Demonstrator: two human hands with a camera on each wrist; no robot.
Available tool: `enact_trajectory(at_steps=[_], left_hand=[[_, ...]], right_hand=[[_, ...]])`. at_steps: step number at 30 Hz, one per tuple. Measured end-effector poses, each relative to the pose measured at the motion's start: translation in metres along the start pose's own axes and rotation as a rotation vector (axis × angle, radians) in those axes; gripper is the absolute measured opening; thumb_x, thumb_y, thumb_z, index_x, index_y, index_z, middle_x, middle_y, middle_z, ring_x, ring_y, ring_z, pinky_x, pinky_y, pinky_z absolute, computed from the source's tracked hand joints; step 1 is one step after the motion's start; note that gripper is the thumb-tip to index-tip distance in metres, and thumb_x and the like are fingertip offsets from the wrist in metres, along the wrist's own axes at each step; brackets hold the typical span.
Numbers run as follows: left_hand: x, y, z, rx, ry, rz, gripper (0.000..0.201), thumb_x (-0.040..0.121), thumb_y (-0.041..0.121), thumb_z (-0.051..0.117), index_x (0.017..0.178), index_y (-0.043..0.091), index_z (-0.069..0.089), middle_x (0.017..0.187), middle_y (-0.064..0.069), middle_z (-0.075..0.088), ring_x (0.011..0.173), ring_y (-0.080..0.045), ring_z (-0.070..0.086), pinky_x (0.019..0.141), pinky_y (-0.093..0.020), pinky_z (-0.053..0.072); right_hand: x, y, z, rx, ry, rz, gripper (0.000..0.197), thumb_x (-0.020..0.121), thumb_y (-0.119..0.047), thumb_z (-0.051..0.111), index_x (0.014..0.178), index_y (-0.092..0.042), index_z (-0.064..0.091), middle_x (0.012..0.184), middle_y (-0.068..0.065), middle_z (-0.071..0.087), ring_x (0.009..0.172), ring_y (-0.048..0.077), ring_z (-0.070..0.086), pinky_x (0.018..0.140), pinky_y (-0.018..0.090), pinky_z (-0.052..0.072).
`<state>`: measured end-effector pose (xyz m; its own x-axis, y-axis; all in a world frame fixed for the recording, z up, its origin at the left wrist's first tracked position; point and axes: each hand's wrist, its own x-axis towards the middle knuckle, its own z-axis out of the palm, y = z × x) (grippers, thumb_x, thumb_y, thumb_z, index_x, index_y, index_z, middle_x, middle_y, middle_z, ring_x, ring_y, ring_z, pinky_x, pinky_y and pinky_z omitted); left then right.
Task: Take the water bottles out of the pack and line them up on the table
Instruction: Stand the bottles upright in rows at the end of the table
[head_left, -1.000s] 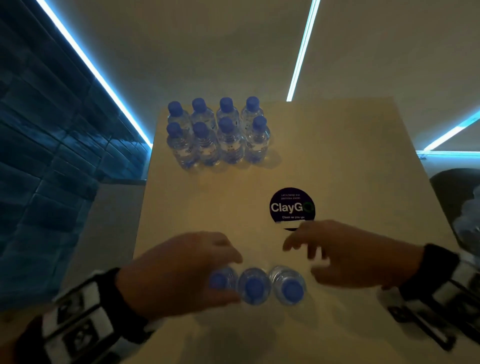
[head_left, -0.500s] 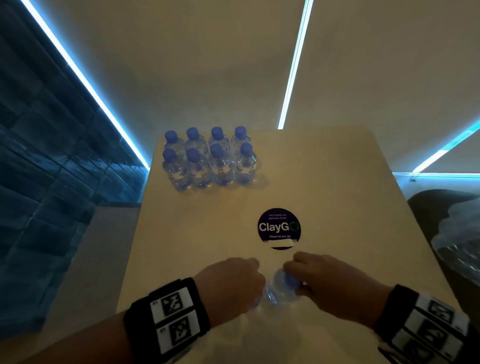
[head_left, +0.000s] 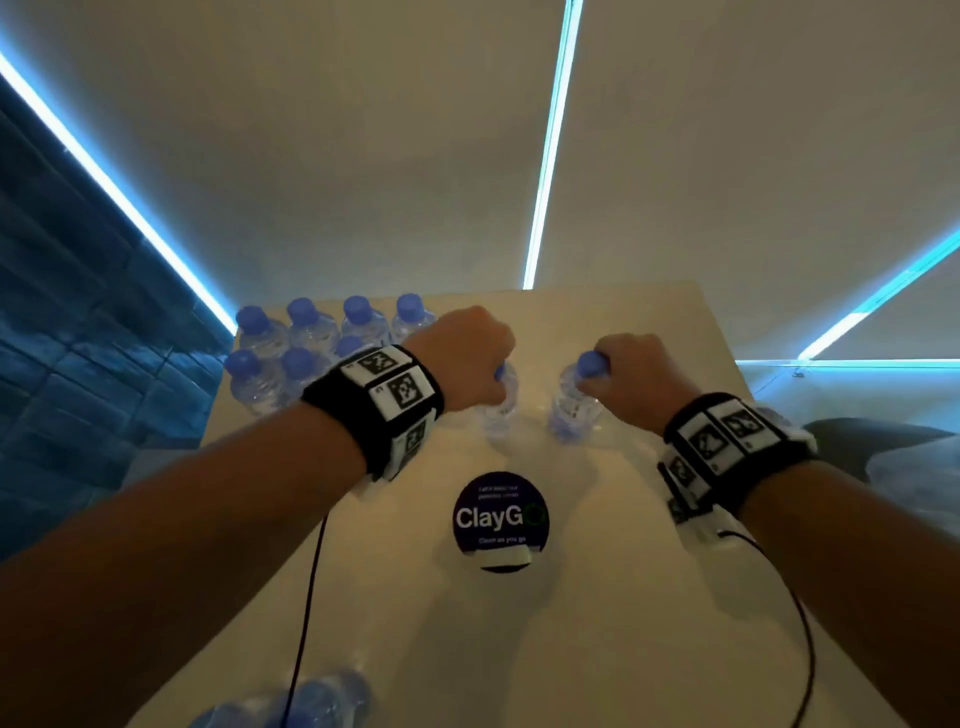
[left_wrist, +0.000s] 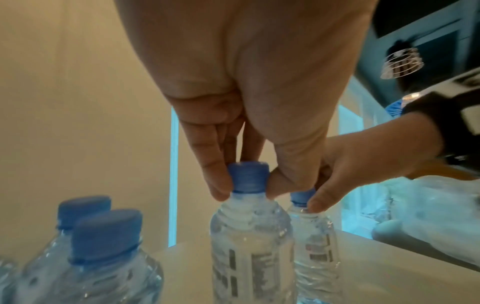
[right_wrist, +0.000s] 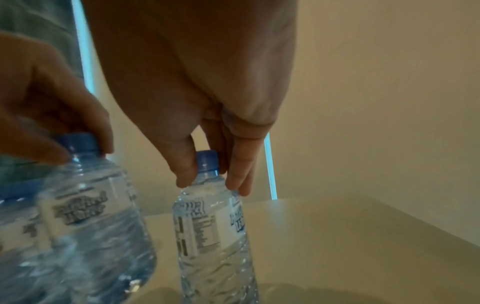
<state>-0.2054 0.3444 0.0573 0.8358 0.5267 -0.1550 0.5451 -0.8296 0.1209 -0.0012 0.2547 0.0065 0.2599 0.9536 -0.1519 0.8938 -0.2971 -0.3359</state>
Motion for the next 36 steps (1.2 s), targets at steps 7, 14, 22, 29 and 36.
enact_trajectory(at_steps=[7,14,22,29,36], left_hand=[[0.057,-0.036,0.034,-0.007,0.150,-0.214,0.018,0.077,0.023,0.058,0.084,0.008,0.065,0.081,-0.009,0.057,0.073,-0.027,0.058,0.063,-0.030,0.043],[0.059,-0.064,0.049,-0.068,0.322,-0.289,0.012,0.081,0.021,0.062,0.087,0.011,0.064,0.073,-0.008,0.062,0.068,-0.027,0.060,0.066,-0.036,0.049],[0.055,-0.064,0.055,-0.013,0.318,-0.257,0.027,0.087,0.017,0.059,0.112,0.006,0.058,0.085,-0.014,0.068,0.077,-0.032,0.063,0.073,-0.039,0.048],[0.025,-0.061,0.034,-0.132,0.413,-0.244,0.059,0.084,0.025,0.068,0.134,0.003,0.048,0.120,-0.016,0.060,0.110,-0.033,0.053,0.096,-0.040,0.042],[-0.116,-0.079,-0.021,-0.298,0.418,-0.237,0.029,0.078,0.036,0.070,0.102,0.019,0.069,0.082,0.003,0.067,0.065,-0.010,0.058,0.068,-0.026,0.048]], right_hand=[[0.052,-0.021,0.010,0.099,0.094,-0.078,0.035,0.082,-0.012,0.060,0.117,-0.013,0.061,0.098,0.013,0.070,0.089,0.032,0.064,0.076,0.035,0.053],[0.087,-0.047,0.023,0.068,0.147,-0.185,0.019,0.082,-0.009,0.057,0.099,-0.008,0.066,0.091,0.013,0.070,0.082,0.031,0.065,0.076,0.040,0.055],[0.099,-0.062,0.031,0.045,0.151,-0.207,0.016,0.081,-0.012,0.065,0.097,-0.009,0.064,0.090,0.010,0.070,0.081,0.028,0.065,0.076,0.040,0.056],[0.096,-0.054,0.024,0.022,0.042,-0.170,0.048,0.084,-0.024,0.066,0.129,-0.016,0.050,0.117,0.014,0.064,0.106,0.031,0.060,0.091,0.039,0.050],[0.014,-0.084,0.029,0.113,0.254,-0.381,0.046,0.082,-0.028,0.064,0.125,-0.013,0.053,0.115,0.009,0.055,0.104,0.028,0.054,0.089,0.035,0.047]])
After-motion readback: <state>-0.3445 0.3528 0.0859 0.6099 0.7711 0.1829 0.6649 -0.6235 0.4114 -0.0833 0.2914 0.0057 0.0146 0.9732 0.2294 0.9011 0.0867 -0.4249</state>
